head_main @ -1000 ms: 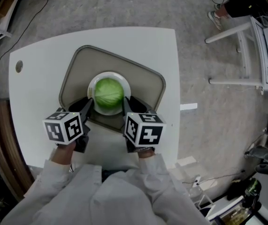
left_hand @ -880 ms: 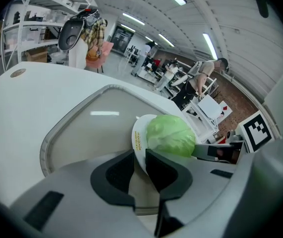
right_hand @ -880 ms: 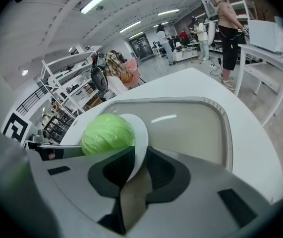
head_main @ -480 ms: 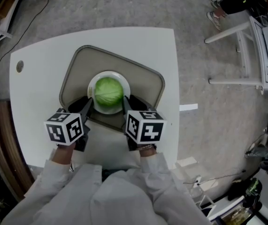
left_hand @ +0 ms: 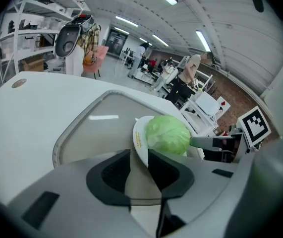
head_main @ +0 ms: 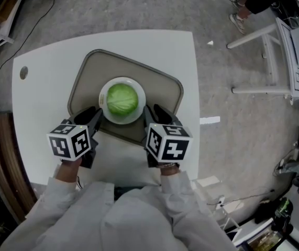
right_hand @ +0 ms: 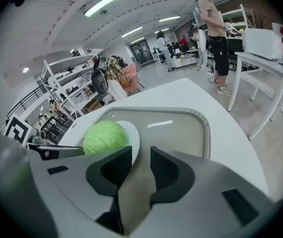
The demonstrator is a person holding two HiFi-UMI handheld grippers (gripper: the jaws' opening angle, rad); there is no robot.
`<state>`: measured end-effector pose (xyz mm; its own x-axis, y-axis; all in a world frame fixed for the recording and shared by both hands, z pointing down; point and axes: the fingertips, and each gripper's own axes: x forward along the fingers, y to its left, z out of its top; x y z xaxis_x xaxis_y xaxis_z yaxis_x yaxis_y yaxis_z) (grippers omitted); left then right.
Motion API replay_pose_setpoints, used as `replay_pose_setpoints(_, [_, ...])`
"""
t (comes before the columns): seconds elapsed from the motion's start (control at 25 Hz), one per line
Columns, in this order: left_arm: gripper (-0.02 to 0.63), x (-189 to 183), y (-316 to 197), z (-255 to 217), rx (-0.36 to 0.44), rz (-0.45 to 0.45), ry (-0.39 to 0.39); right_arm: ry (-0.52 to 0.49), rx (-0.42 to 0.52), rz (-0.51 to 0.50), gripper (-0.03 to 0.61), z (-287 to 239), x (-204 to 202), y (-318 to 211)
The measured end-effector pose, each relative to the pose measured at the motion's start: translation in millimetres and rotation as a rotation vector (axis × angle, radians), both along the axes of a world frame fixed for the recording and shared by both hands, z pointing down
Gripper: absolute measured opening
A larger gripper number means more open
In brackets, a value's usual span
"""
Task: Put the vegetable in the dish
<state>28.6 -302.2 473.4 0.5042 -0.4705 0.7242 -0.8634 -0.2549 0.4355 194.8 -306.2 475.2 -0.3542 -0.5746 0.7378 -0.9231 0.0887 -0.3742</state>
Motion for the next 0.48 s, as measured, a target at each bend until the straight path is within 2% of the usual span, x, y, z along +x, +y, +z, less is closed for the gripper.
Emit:
replay_pose_setpoints(0.28, [0.094,-2.1,11.5,-20.1,0.035,0.003,0.005,0.021,0.058,0.005,0.101,-22.9,3.5,10.4])
replay_pose_setpoints(0.48, [0.092,1.2,24.1,-45.0,0.082,0.012,0.026,-0.012,0.152,0.016,0.101,-55.3,2.2,15.1])
